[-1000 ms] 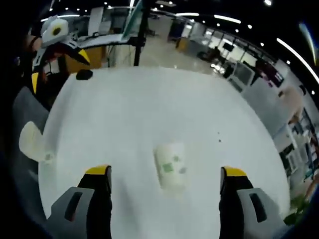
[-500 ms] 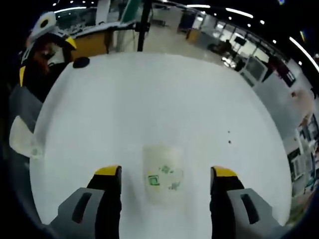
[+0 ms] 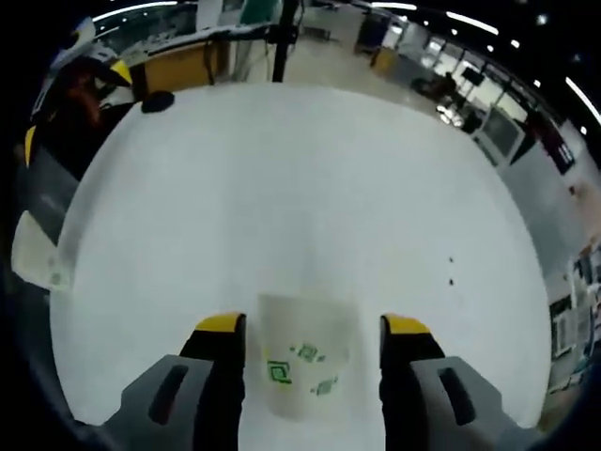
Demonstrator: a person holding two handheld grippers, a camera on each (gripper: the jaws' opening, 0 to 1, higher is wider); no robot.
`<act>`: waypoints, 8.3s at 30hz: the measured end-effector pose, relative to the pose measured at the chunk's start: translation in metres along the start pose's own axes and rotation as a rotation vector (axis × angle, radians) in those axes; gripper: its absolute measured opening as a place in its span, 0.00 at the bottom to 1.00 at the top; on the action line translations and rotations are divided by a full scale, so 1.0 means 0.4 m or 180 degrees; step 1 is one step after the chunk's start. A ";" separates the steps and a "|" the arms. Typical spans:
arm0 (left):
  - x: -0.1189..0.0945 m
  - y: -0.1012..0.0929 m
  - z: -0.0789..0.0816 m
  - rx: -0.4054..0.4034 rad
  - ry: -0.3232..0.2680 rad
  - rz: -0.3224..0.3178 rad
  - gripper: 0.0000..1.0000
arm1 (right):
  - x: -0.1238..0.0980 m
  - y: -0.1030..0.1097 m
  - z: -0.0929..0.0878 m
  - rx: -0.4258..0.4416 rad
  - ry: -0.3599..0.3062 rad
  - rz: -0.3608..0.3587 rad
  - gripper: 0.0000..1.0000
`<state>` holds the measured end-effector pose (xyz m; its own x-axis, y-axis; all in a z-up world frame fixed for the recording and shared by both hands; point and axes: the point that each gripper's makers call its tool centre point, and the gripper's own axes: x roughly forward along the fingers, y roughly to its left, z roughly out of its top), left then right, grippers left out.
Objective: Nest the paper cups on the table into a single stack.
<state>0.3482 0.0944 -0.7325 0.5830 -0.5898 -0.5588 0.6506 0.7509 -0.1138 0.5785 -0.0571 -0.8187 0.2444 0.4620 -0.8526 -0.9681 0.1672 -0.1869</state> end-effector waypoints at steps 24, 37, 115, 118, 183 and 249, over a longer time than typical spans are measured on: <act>0.000 -0.004 -0.011 -0.0077 0.0003 0.0044 0.99 | 0.035 0.000 -0.004 -0.0001 0.0126 0.0165 0.41; -0.012 -0.007 -0.006 -0.0075 -0.0005 0.0066 0.99 | -0.010 0.010 0.013 0.0034 -0.0049 0.0072 0.37; -0.046 -0.123 -0.004 0.0354 0.0094 -0.0482 0.99 | -0.642 0.466 0.287 0.0889 -0.2602 -0.0275 0.37; -0.046 -0.123 -0.006 0.0332 0.0098 -0.0483 0.99 | -0.642 0.492 0.301 0.0949 -0.2756 -0.0196 0.37; -0.057 -0.133 -0.044 0.0336 0.0304 -0.0521 0.96 | -0.379 0.755 0.217 0.1080 -0.2761 0.0112 0.40; -0.027 -0.202 -0.086 0.0658 0.0218 -0.0896 0.80 | -0.311 0.800 0.049 0.0953 -0.1770 0.0027 0.64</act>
<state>0.2725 0.0503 -0.7456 0.3376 -0.7385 -0.5837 0.8699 0.4816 -0.1063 0.2393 -0.0439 -0.7628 0.3073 0.8346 -0.4572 -0.9321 0.3609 0.0322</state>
